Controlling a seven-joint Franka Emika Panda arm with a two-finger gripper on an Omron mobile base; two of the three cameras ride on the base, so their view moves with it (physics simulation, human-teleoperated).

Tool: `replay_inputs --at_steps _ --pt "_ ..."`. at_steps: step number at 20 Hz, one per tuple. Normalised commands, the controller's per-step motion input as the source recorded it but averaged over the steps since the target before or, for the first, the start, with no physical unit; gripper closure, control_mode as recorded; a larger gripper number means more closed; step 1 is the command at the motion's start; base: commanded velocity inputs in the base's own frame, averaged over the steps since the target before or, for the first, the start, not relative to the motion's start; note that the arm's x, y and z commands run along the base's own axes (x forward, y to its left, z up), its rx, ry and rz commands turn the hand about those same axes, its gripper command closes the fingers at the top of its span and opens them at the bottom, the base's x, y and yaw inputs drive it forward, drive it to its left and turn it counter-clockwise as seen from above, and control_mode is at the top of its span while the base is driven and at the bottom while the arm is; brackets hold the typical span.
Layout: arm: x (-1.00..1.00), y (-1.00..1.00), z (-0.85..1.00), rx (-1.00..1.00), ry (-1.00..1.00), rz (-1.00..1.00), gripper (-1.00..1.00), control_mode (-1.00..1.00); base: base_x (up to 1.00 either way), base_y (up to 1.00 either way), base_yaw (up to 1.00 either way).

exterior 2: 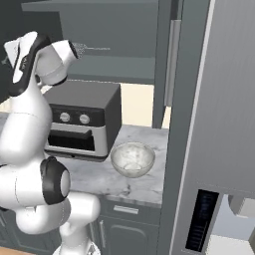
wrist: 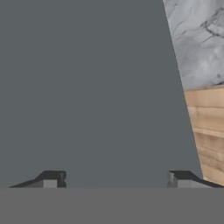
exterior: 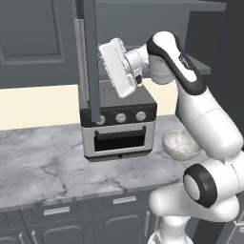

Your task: Open the cabinet and setup a tea strainer by placing it in the bowl upright.

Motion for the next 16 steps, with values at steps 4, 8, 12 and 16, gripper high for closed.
replay_inputs --at_steps 4,8,12,16 --pt "0.0 0.68 -0.02 0.0 0.0 -0.07 -1.0 -1.0 0.0 0.0 0.0" --pt "0.0 0.57 -0.05 0.0 0.0 -0.06 -1.0 -1.0 0.0 0.0 0.0" --pt "0.0 0.25 -0.06 -0.02 0.02 -0.07 -1.0 -1.0 0.0 0.0 0.0" --pt "0.0 -0.23 -0.14 -0.1 0.05 -0.08 -1.0 -1.0 0.0 0.0 0.0"
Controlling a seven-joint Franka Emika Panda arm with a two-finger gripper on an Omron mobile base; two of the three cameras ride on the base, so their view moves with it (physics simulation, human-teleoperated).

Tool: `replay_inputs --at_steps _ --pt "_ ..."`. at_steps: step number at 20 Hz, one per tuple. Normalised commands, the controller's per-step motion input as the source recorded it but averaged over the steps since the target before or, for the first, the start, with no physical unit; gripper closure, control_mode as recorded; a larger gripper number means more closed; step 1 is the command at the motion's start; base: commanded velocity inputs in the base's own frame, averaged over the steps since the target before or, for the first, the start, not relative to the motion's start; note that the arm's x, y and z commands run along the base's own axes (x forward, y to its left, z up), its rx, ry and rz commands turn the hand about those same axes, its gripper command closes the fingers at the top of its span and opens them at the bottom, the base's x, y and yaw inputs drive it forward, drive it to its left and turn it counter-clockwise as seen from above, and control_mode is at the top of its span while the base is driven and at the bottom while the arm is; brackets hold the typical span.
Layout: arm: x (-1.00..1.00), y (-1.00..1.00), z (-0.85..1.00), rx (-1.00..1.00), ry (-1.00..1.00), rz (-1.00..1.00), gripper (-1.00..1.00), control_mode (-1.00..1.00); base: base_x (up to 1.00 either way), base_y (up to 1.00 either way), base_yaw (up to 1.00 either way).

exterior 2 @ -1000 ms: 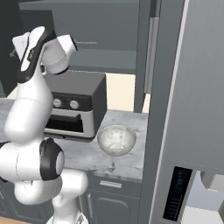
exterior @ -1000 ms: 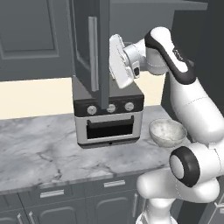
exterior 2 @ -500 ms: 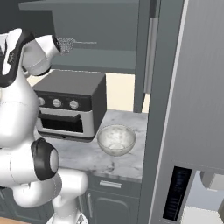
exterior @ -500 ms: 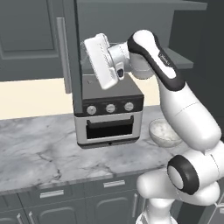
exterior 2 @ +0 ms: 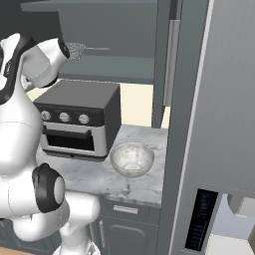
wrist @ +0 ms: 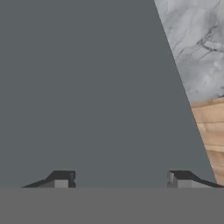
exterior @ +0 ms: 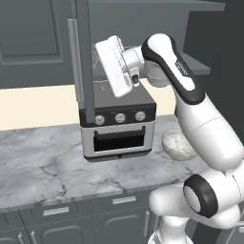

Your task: Open the cabinet and setup a tea strainer by placing it in the bowl upright.

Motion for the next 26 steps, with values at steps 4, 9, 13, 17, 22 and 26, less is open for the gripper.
replay_inputs --at_steps 4,9,13,17,22,26 --pt "-0.02 -0.61 -0.04 -0.1 0.01 -0.05 -1.0 -1.0 0.0 0.0 0.0" --pt "0.0 -0.27 0.0 -0.22 -0.02 -0.01 -1.0 -1.0 0.0 0.0 0.0" --pt "0.11 -0.44 0.0 -0.43 -0.14 0.01 -1.0 -1.0 0.0 0.0 0.0" --pt "0.09 -0.86 -0.04 -0.42 -0.17 0.04 -1.0 -1.0 0.0 0.0 0.0" --pt "0.05 -0.89 -0.31 -0.42 -0.25 0.16 -1.0 -1.0 0.0 0.0 0.0" --pt "-0.04 -0.84 -0.45 -0.41 -0.34 0.47 -1.0 -1.0 0.0 0.0 0.0"
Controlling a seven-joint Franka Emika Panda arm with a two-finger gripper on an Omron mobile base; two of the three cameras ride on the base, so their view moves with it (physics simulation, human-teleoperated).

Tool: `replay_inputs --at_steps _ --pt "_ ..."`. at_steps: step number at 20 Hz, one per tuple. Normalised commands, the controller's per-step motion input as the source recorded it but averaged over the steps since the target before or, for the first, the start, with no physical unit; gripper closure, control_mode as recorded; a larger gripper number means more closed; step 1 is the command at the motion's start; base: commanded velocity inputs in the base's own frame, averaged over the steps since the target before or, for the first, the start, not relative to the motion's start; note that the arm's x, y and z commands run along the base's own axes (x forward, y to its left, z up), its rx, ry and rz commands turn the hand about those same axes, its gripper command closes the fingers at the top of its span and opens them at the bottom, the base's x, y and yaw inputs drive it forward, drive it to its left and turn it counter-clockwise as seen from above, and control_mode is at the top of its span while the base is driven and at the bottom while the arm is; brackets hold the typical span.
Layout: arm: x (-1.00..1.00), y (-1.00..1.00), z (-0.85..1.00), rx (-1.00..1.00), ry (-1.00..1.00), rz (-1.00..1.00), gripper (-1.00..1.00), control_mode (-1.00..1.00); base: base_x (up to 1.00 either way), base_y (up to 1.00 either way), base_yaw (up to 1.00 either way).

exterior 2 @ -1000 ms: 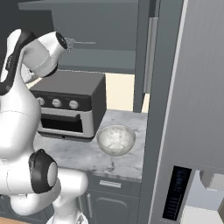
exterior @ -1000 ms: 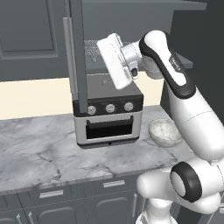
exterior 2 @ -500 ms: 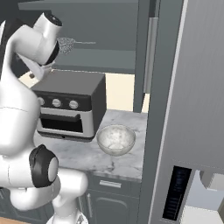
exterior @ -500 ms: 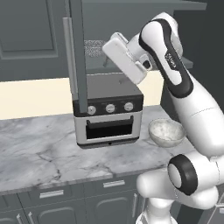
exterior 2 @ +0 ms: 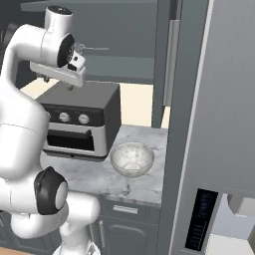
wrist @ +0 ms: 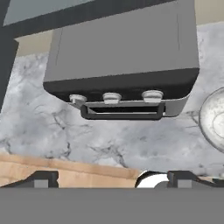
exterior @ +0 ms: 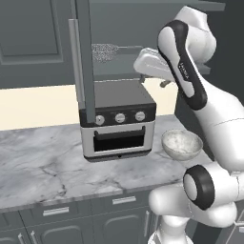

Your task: Open the cabinet and setup a tea strainer by placing it in the bowl upright.

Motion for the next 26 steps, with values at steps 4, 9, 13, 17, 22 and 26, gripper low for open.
replay_inputs --at_steps 4,9,13,17,22,26 --pt "-0.15 -0.7 -0.41 -0.44 -0.3 0.55 -1.0 -1.0 0.0 0.0 0.0" --pt "-0.05 -0.21 0.05 -0.38 -0.31 0.21 -1.0 -1.0 0.0 0.0 0.0" --pt "0.04 0.16 0.34 -0.29 -0.22 0.15 -1.0 -1.0 0.0 0.0 0.0" --pt "0.49 0.4 0.17 -0.08 -0.3 0.02 -1.0 -1.0 0.0 0.0 0.0" --pt "0.63 0.26 0.55 0.0 -0.17 0.0 -1.0 -1.0 0.0 0.0 0.0" --pt "0.23 0.39 0.31 0.12 0.0 0.01 -1.0 -1.0 0.0 0.0 0.0"
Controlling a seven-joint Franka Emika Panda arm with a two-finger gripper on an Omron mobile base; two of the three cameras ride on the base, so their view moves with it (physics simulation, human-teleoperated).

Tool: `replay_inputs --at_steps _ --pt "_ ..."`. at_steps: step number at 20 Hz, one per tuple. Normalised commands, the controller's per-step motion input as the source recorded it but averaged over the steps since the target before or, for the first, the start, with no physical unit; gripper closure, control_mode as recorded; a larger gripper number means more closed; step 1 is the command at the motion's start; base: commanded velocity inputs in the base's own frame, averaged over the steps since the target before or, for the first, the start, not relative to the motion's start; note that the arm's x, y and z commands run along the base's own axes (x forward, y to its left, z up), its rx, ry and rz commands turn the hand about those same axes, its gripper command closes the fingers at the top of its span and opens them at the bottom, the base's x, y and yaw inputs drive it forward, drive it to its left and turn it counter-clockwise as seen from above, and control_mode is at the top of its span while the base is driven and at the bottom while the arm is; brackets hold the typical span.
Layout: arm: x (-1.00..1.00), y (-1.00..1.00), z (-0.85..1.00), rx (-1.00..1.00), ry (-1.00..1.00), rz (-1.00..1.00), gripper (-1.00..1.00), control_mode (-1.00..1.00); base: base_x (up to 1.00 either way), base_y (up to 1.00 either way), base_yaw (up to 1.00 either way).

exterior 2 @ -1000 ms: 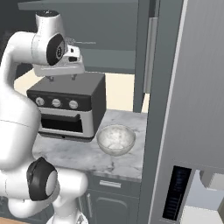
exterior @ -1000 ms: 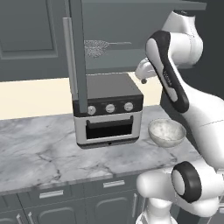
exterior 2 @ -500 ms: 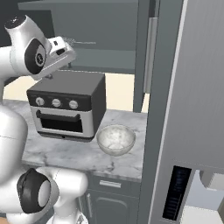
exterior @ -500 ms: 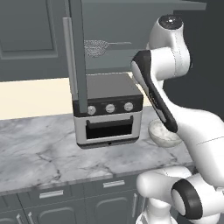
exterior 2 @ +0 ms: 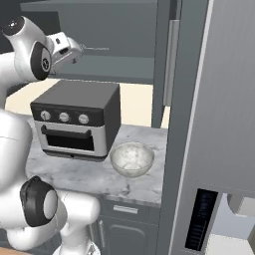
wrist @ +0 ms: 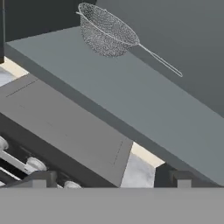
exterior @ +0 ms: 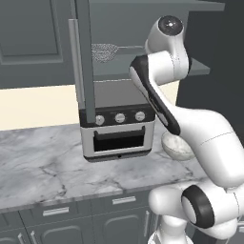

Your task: Open the cabinet and setup a tea strainer by placing it in the bowl upright.

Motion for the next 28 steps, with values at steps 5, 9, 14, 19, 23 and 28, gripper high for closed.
replay_inputs --at_steps 5,9,14,19,23,28 --pt "0.38 0.56 0.05 0.09 -0.01 0.03 -1.0 -1.0 0.0 0.0 0.0" --pt "0.18 0.15 0.0 -0.13 -0.18 0.19 -1.0 -1.0 0.0 0.0 0.0" --pt "0.17 0.02 0.15 -0.11 -0.03 0.19 -1.0 -1.0 0.0 0.0 0.0" --pt "0.24 0.0 0.06 -0.08 0.06 0.19 -1.0 -1.0 0.0 0.0 0.0" --pt "0.24 0.08 0.01 -0.14 0.05 0.04 -1.0 -1.0 0.0 0.0 0.0" --pt "0.17 0.15 0.0 -0.17 0.0 0.0 -1.0 -1.0 0.0 0.0 0.0"
